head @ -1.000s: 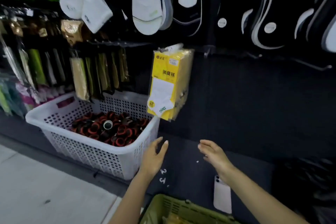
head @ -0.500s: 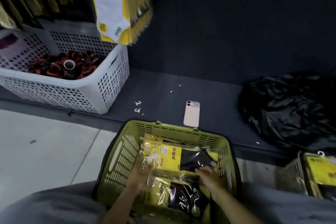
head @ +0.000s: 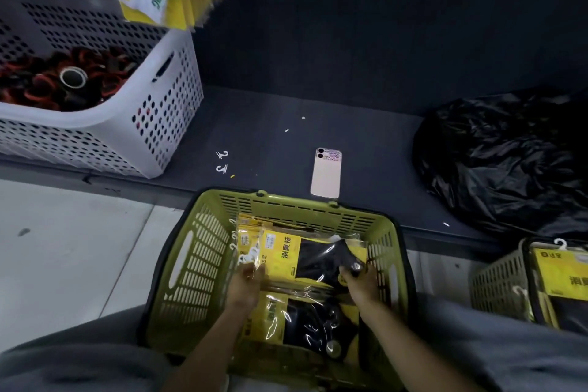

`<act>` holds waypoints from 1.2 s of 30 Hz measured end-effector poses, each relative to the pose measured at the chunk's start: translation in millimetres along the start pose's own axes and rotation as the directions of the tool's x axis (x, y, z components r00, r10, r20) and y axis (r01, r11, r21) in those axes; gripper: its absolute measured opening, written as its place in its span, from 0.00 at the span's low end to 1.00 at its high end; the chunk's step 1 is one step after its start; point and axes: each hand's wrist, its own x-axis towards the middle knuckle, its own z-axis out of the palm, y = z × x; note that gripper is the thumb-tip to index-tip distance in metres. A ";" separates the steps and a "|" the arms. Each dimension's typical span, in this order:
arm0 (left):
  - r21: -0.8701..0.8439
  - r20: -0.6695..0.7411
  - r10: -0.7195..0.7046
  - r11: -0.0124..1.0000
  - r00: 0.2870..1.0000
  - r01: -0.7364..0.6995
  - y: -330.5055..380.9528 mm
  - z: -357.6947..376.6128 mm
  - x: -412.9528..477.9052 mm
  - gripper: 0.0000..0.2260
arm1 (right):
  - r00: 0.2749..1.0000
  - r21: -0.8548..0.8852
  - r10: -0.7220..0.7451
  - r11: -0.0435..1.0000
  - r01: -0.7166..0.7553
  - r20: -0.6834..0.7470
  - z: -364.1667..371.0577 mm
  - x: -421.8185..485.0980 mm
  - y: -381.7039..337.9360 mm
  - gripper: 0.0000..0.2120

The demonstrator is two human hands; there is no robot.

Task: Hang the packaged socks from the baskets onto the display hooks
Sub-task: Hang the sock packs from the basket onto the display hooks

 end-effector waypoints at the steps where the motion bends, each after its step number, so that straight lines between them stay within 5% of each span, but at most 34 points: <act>1: -0.003 -0.002 -0.008 1.000 1.000 0.008 -0.4 -0.3 1.4 0.17 | 0.999 -0.017 0.027 1.000 -0.026 0.026 3.1 0.7 2.1 0.32; 9: 0.018 -0.048 -0.046 0.999 0.998 0.046 0.5 -4.0 12.7 0.17 | 0.998 -0.027 0.013 1.000 -0.015 -0.055 4.9 1.7 -3.1 0.34; 15: -0.117 0.068 -0.127 0.984 0.990 0.134 0.9 -8.4 8.7 0.25 | 0.959 0.096 0.051 0.992 -0.081 0.280 -19.8 -14.9 -35.2 0.48; 18: -0.225 0.042 -0.224 0.947 0.974 0.227 8.7 -12.1 -5.6 0.32 | 0.927 0.140 -0.012 0.989 -0.044 0.374 -24.4 -30.5 -46.6 0.47; 21: -0.575 0.202 -0.370 0.705 0.907 0.415 34.0 -21.0 -27.4 0.39 | 0.914 0.251 -0.097 0.968 -0.006 0.394 -27.5 -50.2 -61.1 0.46; 23: -0.794 0.374 -0.247 0.412 0.894 0.446 54.9 -22.7 -40.4 0.38 | 0.901 0.351 -0.153 0.936 0.001 0.405 -30.9 -64.6 -72.0 0.42; 25: -0.876 0.385 -0.050 0.293 0.922 0.382 79.5 -24.3 -55.2 0.36 | 0.874 0.443 -0.223 0.897 0.009 0.433 -33.6 -80.3 -86.2 0.30; 27: -0.893 0.336 0.159 0.366 0.928 0.261 108.2 -30.0 -70.8 0.31 | 0.836 0.526 -0.293 0.851 0.006 0.465 -35.2 -95.3 -103.5 0.24; 32: -0.829 0.121 0.392 0.545 0.912 -0.124 175.3 -64.8 -108.3 0.20 | 0.767 0.595 -0.456 0.794 0.123 0.451 -34.9 -126.3 -155.3 0.49; 36: -0.670 -0.123 0.536 0.576 0.835 -0.469 217.2 -106.9 -126.7 0.15 | 0.717 0.563 -0.628 0.725 0.397 0.303 -37.1 -150.9 -202.3 0.44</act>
